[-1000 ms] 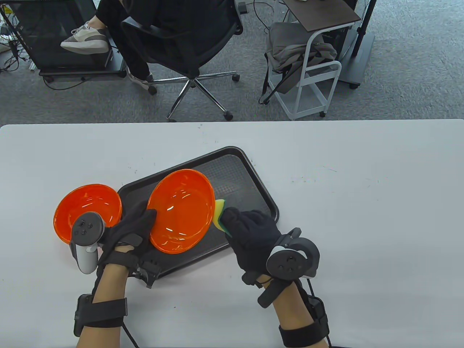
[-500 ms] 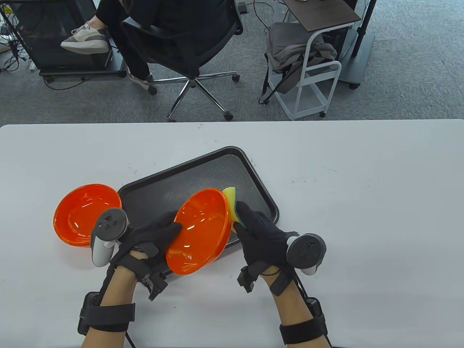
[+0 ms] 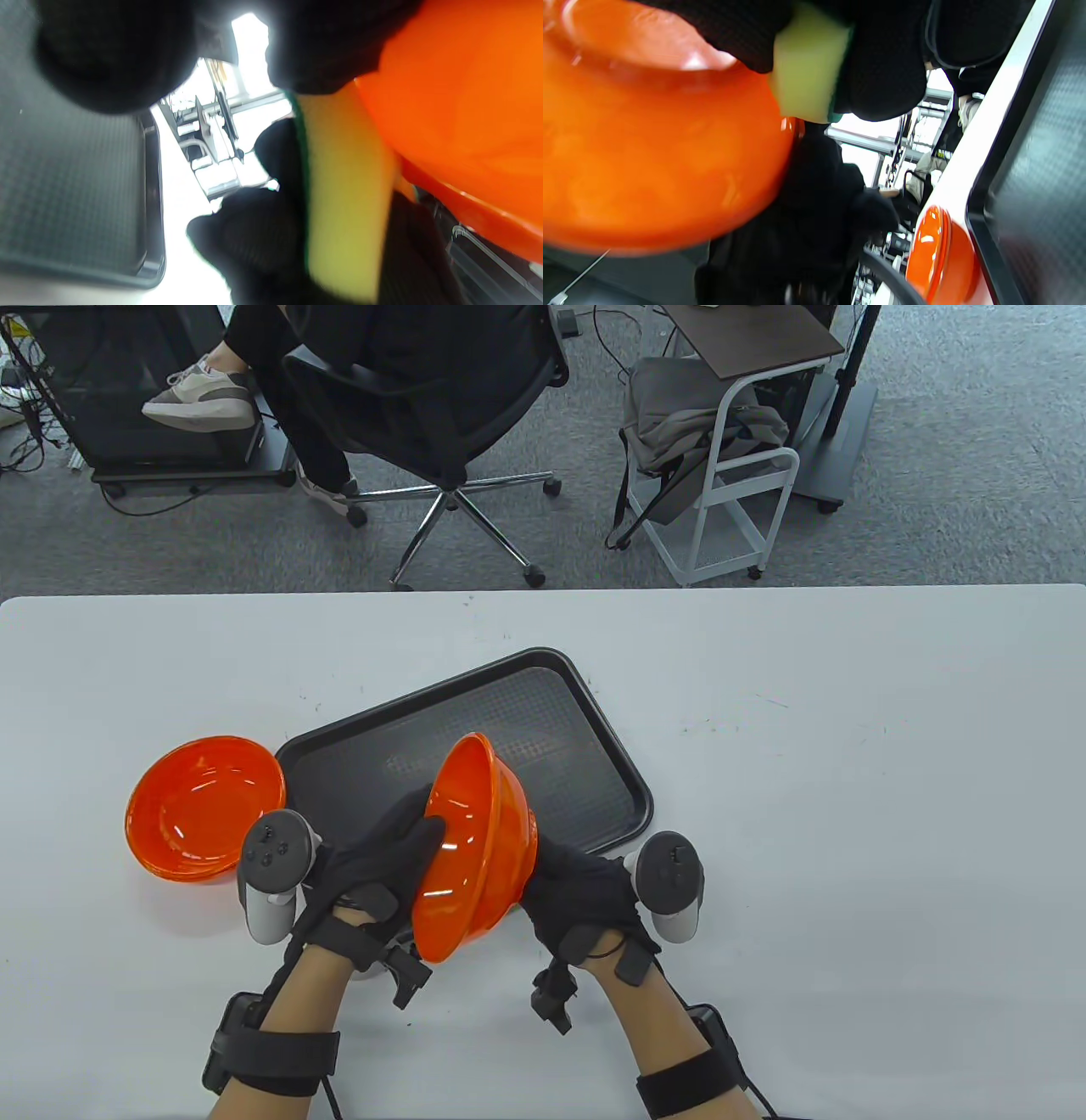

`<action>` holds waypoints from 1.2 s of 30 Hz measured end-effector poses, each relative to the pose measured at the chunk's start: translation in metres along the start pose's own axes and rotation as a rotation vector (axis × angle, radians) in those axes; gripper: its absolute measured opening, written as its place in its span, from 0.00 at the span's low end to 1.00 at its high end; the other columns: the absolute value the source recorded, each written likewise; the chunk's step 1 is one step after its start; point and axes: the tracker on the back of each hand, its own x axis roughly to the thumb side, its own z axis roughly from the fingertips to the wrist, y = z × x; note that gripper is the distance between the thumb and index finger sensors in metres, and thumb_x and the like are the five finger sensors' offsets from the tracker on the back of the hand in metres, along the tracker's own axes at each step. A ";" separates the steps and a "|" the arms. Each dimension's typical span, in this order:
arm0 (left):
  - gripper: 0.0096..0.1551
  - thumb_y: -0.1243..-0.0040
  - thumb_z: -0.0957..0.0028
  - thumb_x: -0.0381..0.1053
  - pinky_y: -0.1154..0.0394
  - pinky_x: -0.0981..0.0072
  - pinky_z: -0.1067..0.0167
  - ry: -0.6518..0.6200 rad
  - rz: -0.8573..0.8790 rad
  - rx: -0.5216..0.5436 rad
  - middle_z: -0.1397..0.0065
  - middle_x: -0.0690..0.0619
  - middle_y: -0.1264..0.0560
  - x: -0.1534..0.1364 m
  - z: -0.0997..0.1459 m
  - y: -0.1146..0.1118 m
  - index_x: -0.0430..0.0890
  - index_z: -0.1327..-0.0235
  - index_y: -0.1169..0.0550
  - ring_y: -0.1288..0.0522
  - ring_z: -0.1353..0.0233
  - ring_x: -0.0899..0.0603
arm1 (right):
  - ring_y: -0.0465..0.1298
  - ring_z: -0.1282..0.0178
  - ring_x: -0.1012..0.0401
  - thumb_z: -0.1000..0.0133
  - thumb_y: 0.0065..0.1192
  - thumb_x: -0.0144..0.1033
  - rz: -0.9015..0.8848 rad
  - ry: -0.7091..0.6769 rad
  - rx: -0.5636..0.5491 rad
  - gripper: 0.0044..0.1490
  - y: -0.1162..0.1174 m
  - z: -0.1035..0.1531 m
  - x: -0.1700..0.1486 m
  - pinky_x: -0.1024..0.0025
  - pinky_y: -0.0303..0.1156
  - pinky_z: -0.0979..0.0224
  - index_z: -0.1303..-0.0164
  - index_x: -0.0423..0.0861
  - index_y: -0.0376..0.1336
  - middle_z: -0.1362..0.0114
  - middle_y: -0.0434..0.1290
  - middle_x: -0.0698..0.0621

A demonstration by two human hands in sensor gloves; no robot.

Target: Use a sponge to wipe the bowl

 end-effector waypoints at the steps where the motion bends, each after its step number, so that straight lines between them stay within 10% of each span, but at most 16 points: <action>1: 0.34 0.43 0.41 0.61 0.14 0.63 0.72 -0.001 0.000 0.036 0.73 0.57 0.16 0.000 0.001 0.002 0.41 0.31 0.29 0.22 0.87 0.59 | 0.80 0.44 0.45 0.39 0.62 0.36 -0.018 0.001 0.011 0.31 0.004 -0.001 0.000 0.36 0.68 0.37 0.32 0.34 0.57 0.34 0.75 0.33; 18: 0.31 0.41 0.43 0.61 0.14 0.63 0.74 0.160 -0.204 0.407 0.74 0.58 0.16 -0.015 0.014 0.060 0.38 0.40 0.26 0.22 0.89 0.58 | 0.84 0.52 0.48 0.39 0.64 0.40 -0.049 -0.064 0.045 0.33 0.016 -0.003 0.019 0.42 0.74 0.42 0.38 0.28 0.59 0.42 0.79 0.32; 36: 0.31 0.39 0.44 0.60 0.14 0.62 0.75 0.190 -0.221 0.174 0.75 0.58 0.16 -0.017 0.005 0.052 0.37 0.42 0.25 0.22 0.90 0.58 | 0.77 0.41 0.45 0.37 0.61 0.39 0.201 -0.198 -0.326 0.30 -0.024 0.011 0.032 0.39 0.69 0.37 0.28 0.41 0.57 0.31 0.73 0.34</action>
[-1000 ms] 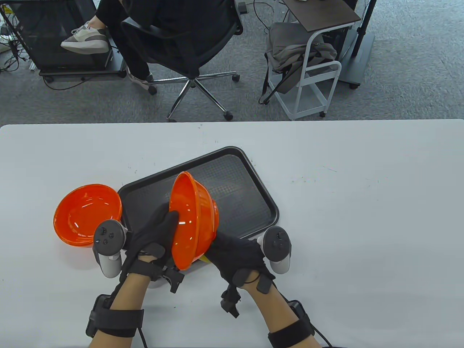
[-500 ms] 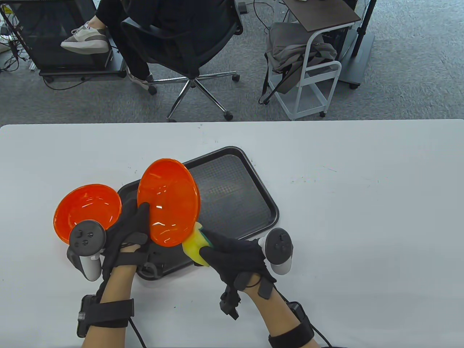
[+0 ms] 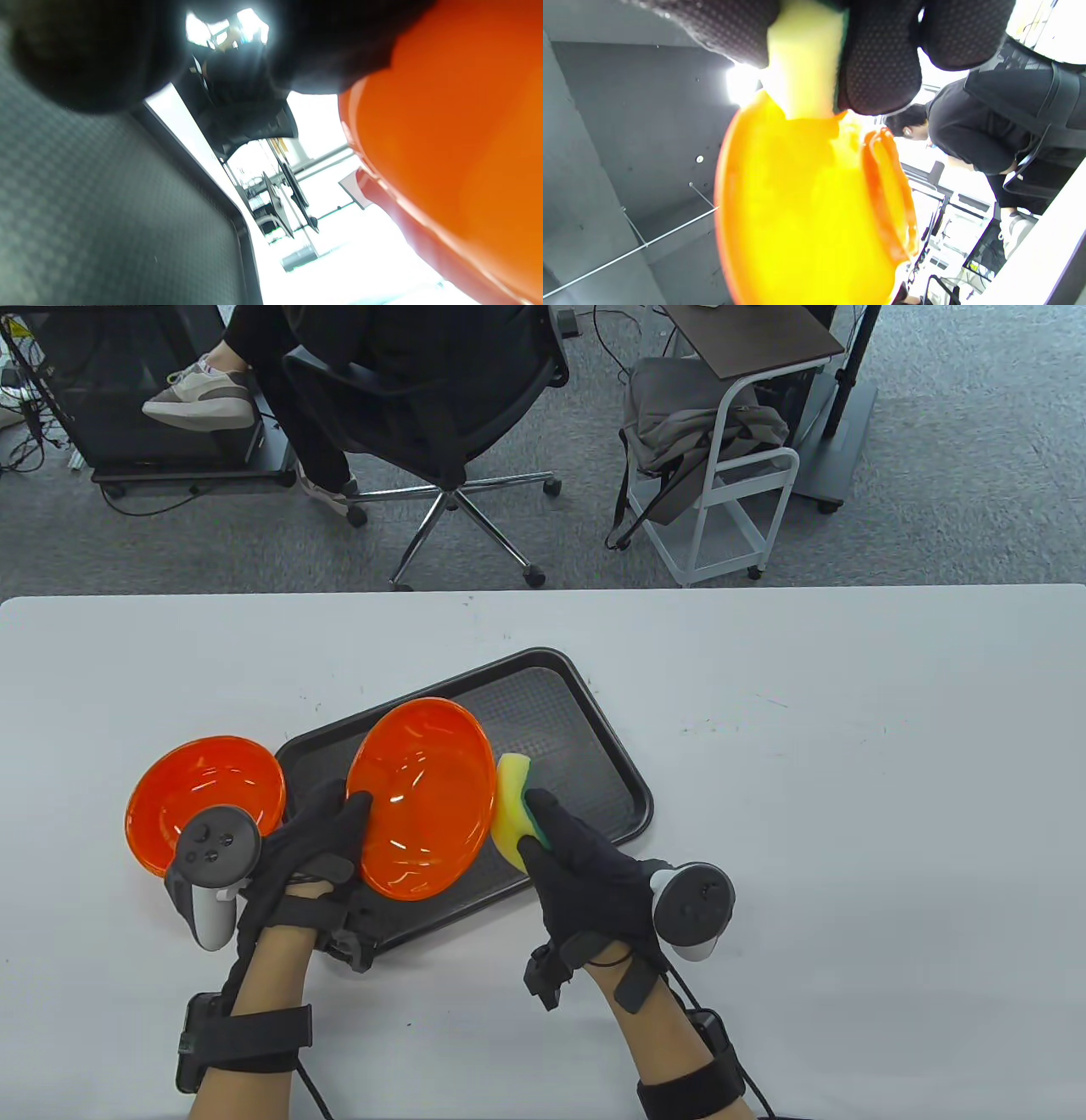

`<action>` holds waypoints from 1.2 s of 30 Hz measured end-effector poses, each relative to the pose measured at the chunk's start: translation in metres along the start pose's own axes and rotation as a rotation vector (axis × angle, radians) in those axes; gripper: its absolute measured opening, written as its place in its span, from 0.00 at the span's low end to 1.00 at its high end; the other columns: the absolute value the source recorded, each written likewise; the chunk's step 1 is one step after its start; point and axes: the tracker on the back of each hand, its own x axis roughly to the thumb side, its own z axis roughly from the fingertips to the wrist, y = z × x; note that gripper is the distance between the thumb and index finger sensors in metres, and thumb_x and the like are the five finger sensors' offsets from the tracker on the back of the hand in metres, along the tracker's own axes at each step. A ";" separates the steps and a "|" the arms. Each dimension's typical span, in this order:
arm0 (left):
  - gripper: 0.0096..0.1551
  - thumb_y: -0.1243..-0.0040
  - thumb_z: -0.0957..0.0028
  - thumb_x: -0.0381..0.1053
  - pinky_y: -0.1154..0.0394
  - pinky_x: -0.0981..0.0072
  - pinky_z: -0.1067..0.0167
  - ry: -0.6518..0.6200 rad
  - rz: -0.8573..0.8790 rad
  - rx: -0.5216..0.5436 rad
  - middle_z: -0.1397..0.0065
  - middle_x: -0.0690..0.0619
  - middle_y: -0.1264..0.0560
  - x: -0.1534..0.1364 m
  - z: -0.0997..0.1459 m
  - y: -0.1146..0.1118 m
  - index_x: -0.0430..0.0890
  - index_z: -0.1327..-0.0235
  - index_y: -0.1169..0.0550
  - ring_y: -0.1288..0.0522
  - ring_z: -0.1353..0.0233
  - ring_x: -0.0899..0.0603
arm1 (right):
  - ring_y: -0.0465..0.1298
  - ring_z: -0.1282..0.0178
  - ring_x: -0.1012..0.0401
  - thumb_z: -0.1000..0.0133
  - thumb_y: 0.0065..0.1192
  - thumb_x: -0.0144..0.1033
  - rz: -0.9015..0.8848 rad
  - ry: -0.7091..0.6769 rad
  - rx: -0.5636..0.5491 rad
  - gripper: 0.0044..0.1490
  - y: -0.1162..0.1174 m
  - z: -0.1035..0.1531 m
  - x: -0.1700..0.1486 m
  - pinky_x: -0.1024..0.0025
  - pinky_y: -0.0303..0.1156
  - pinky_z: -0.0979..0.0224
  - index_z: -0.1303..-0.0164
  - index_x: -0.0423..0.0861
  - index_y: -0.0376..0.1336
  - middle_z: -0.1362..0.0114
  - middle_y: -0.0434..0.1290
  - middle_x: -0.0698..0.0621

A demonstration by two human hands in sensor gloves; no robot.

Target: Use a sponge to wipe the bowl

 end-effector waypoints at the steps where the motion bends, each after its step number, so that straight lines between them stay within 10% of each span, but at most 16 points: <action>1: 0.31 0.39 0.44 0.60 0.14 0.62 0.75 -0.004 0.012 -0.035 0.75 0.58 0.16 0.002 0.000 -0.003 0.37 0.42 0.25 0.22 0.90 0.58 | 0.77 0.40 0.44 0.37 0.61 0.38 -0.015 0.008 -0.010 0.30 -0.002 0.000 -0.002 0.38 0.68 0.37 0.27 0.43 0.56 0.29 0.72 0.35; 15: 0.31 0.41 0.43 0.61 0.14 0.63 0.74 -0.121 0.175 -0.283 0.75 0.59 0.16 0.020 0.002 -0.037 0.37 0.42 0.25 0.22 0.89 0.58 | 0.77 0.38 0.44 0.38 0.60 0.38 -0.165 0.123 0.033 0.31 -0.003 0.002 -0.026 0.37 0.68 0.37 0.27 0.42 0.56 0.28 0.72 0.36; 36: 0.31 0.42 0.42 0.61 0.14 0.64 0.74 -0.054 0.245 0.074 0.74 0.60 0.16 0.007 0.007 -0.012 0.38 0.41 0.26 0.22 0.89 0.59 | 0.82 0.47 0.46 0.39 0.63 0.38 -0.110 0.071 0.367 0.32 0.044 0.003 -0.007 0.39 0.71 0.40 0.33 0.32 0.58 0.37 0.77 0.32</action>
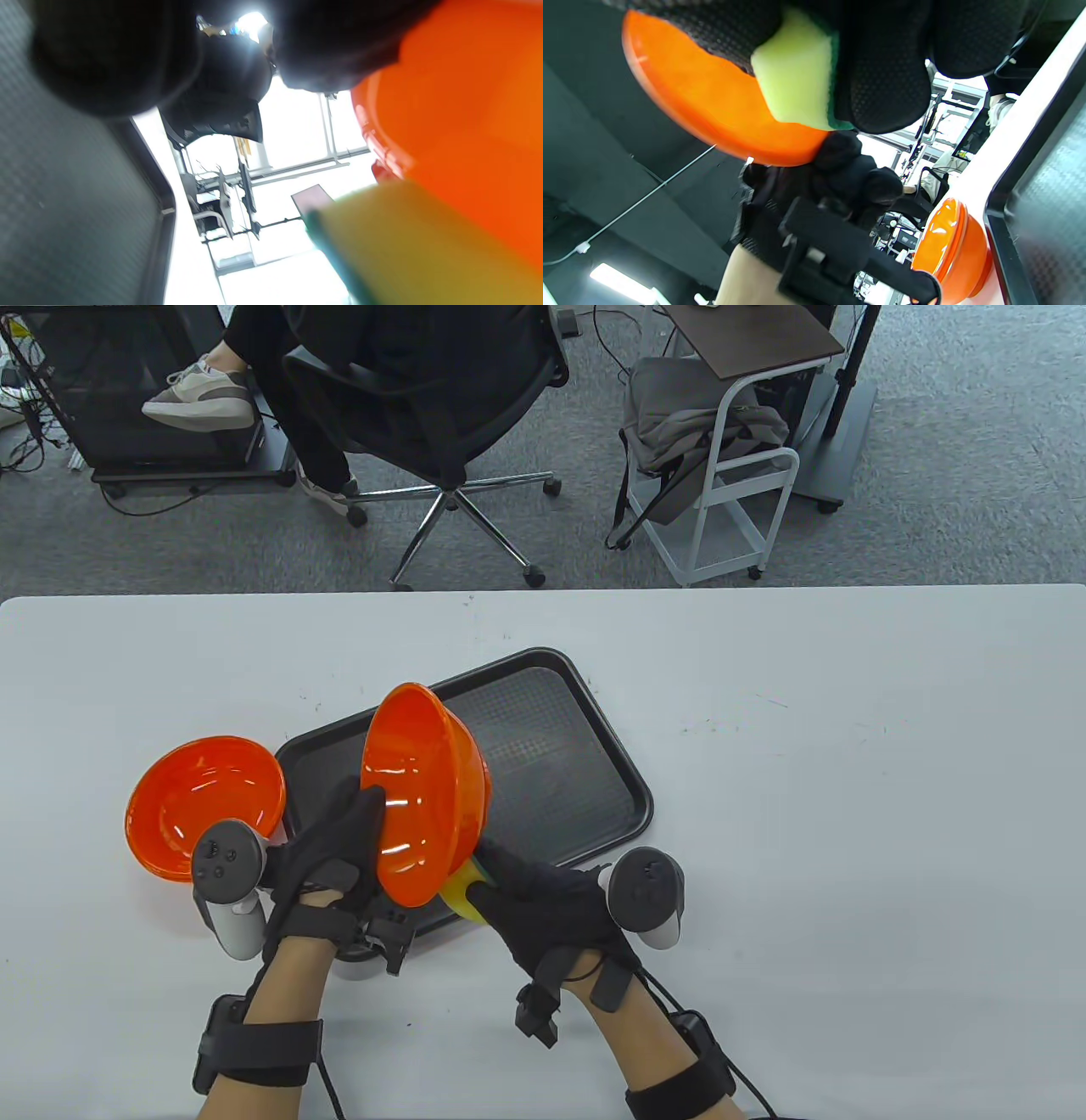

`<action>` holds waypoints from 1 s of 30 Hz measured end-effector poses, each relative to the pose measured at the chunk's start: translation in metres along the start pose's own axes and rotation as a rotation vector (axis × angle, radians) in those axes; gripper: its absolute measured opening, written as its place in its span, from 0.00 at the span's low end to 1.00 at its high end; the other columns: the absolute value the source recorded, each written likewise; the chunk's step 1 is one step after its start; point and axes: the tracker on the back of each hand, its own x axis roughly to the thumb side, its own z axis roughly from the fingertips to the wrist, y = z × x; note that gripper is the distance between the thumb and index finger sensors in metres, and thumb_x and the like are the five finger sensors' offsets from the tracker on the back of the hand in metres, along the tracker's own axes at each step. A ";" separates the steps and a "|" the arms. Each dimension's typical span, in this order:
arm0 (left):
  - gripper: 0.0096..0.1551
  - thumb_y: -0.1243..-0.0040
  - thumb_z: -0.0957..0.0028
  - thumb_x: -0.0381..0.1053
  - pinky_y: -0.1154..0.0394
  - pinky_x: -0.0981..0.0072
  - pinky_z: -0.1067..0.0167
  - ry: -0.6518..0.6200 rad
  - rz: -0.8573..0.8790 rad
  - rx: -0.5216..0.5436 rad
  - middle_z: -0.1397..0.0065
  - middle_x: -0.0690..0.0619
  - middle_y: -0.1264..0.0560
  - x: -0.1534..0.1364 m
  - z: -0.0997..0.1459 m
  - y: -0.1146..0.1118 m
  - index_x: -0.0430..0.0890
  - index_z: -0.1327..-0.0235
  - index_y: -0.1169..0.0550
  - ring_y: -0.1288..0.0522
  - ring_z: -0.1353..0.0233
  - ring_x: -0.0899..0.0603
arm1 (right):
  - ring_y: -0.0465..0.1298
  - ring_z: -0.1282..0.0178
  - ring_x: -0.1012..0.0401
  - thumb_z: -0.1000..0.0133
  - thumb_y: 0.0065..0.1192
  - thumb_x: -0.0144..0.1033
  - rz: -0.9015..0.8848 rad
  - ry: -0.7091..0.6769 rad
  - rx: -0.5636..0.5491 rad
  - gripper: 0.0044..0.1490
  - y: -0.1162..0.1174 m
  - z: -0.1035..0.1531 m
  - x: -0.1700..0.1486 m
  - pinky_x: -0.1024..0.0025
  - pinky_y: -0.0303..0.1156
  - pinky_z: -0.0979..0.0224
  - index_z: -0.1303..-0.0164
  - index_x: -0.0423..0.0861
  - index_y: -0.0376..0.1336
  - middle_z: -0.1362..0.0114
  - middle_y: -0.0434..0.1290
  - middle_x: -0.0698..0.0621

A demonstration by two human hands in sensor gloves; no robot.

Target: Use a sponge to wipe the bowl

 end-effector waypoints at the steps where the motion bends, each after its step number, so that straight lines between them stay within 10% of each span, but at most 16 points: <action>1: 0.31 0.42 0.42 0.61 0.14 0.64 0.74 0.009 -0.004 0.006 0.74 0.60 0.16 -0.002 -0.001 0.003 0.38 0.41 0.26 0.22 0.89 0.59 | 0.82 0.47 0.46 0.39 0.63 0.38 0.010 -0.007 0.001 0.32 0.000 0.000 0.002 0.39 0.71 0.40 0.33 0.32 0.58 0.38 0.77 0.32; 15: 0.31 0.42 0.42 0.61 0.14 0.63 0.75 0.081 -0.029 -0.030 0.75 0.59 0.16 -0.009 -0.003 0.007 0.37 0.42 0.26 0.22 0.90 0.59 | 0.81 0.45 0.47 0.38 0.63 0.39 -0.001 -0.108 -0.233 0.31 -0.024 0.006 0.011 0.40 0.71 0.39 0.31 0.37 0.59 0.35 0.77 0.35; 30: 0.31 0.42 0.42 0.61 0.14 0.64 0.74 0.056 0.099 -0.356 0.74 0.59 0.16 -0.001 0.000 -0.038 0.37 0.42 0.26 0.21 0.89 0.59 | 0.79 0.42 0.45 0.38 0.62 0.39 0.020 -0.070 -0.372 0.31 -0.037 0.014 0.000 0.39 0.70 0.38 0.29 0.40 0.57 0.31 0.74 0.35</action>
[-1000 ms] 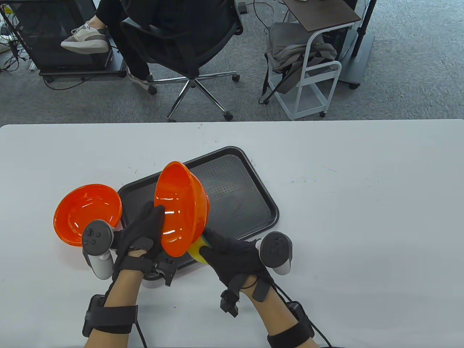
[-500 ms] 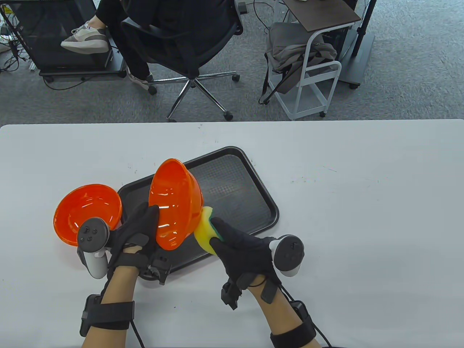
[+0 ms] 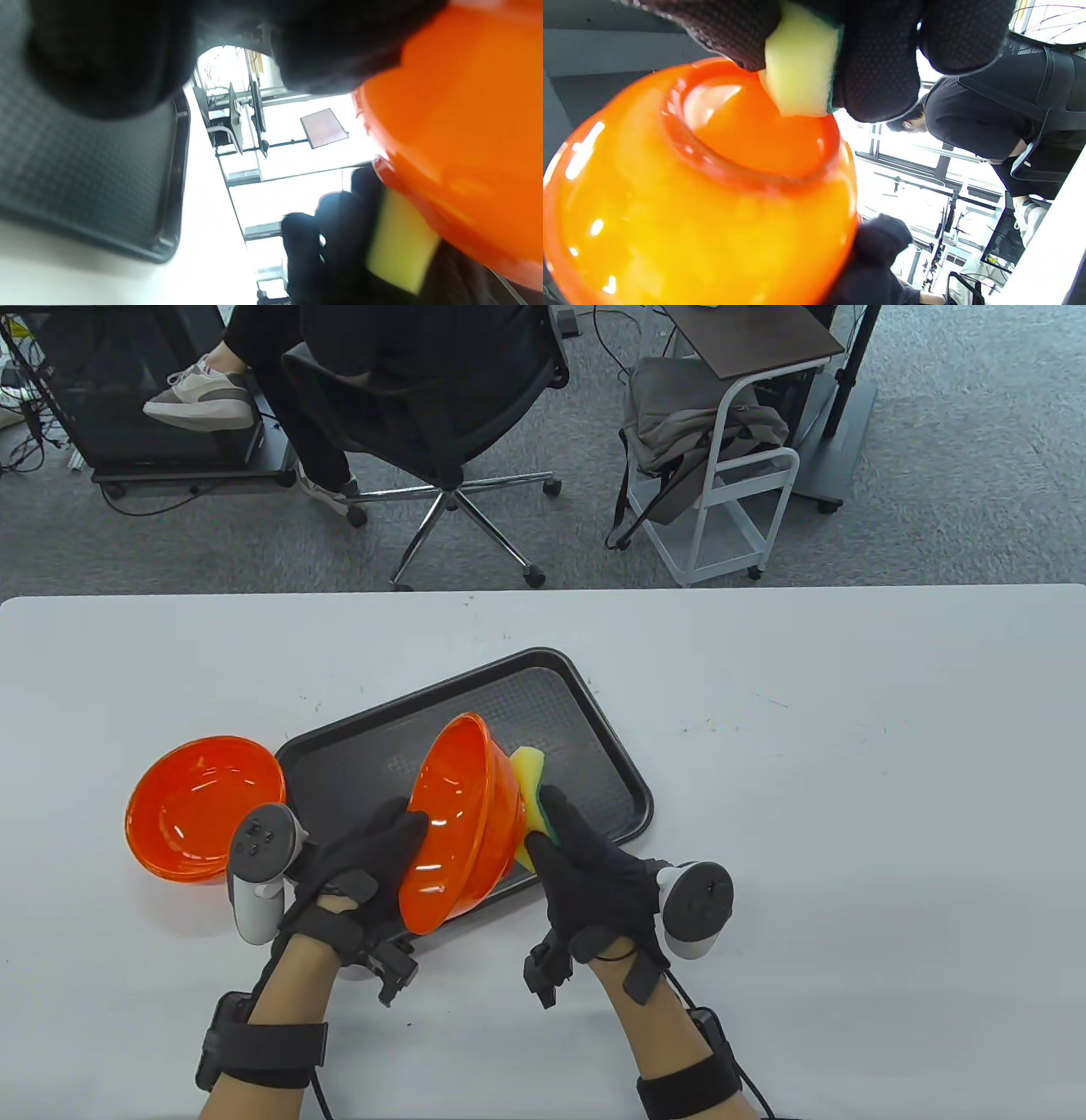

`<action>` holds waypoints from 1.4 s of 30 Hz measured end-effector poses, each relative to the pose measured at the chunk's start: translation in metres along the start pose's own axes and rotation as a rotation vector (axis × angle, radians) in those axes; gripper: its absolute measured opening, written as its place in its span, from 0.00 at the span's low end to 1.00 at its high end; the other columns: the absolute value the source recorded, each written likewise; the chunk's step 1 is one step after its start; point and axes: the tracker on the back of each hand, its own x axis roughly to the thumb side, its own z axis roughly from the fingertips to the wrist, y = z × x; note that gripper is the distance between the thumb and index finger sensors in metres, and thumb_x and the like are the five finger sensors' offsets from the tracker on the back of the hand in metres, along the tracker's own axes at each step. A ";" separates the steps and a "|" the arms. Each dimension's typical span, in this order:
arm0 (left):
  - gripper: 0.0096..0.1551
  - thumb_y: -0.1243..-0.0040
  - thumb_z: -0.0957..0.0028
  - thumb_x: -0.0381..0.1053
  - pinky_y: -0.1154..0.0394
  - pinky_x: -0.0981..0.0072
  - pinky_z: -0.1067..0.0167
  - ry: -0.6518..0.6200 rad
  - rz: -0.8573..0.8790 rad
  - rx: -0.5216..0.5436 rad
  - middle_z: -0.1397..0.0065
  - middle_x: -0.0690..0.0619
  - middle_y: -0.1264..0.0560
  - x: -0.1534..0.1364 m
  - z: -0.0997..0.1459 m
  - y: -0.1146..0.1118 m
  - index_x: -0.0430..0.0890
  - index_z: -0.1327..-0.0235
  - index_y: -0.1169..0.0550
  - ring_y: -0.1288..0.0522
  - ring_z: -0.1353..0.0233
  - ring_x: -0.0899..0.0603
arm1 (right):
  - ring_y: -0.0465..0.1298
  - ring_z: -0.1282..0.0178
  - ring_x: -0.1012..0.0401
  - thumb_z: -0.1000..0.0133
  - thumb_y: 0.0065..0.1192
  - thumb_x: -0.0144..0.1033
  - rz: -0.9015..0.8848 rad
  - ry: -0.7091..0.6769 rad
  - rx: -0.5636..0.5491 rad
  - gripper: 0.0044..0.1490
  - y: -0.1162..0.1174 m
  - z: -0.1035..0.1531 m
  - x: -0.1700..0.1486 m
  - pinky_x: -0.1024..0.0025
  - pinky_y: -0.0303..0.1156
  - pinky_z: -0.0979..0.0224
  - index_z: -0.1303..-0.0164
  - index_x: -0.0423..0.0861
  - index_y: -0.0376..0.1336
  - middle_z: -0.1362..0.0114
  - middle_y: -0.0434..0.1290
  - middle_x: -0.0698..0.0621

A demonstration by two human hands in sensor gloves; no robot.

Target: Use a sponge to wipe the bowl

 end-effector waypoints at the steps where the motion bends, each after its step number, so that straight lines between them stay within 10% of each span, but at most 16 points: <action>1: 0.31 0.43 0.42 0.61 0.14 0.64 0.74 0.001 0.006 0.003 0.74 0.60 0.16 0.000 0.000 -0.001 0.37 0.42 0.26 0.21 0.89 0.59 | 0.80 0.42 0.45 0.38 0.62 0.39 0.007 -0.001 -0.002 0.31 0.000 0.000 0.000 0.39 0.70 0.38 0.29 0.40 0.57 0.31 0.74 0.35; 12: 0.31 0.42 0.42 0.60 0.14 0.63 0.75 -0.021 0.055 0.183 0.75 0.60 0.16 0.001 0.008 0.024 0.36 0.42 0.26 0.21 0.89 0.58 | 0.79 0.42 0.45 0.39 0.63 0.38 0.103 -0.010 0.222 0.30 0.025 0.000 0.007 0.39 0.70 0.38 0.30 0.39 0.58 0.32 0.75 0.35; 28: 0.31 0.42 0.42 0.60 0.14 0.63 0.74 -0.034 -0.035 0.081 0.74 0.59 0.16 0.009 0.005 0.011 0.36 0.42 0.27 0.21 0.89 0.58 | 0.80 0.42 0.46 0.38 0.63 0.39 -0.031 -0.015 0.057 0.30 0.007 -0.002 0.007 0.39 0.70 0.38 0.29 0.42 0.58 0.32 0.75 0.36; 42: 0.31 0.41 0.42 0.60 0.14 0.63 0.74 -0.067 -0.198 0.316 0.75 0.59 0.16 0.015 0.015 0.040 0.37 0.40 0.26 0.21 0.89 0.58 | 0.82 0.46 0.46 0.39 0.63 0.38 -0.008 0.059 0.122 0.31 0.013 -0.001 -0.004 0.40 0.72 0.40 0.32 0.35 0.58 0.36 0.77 0.33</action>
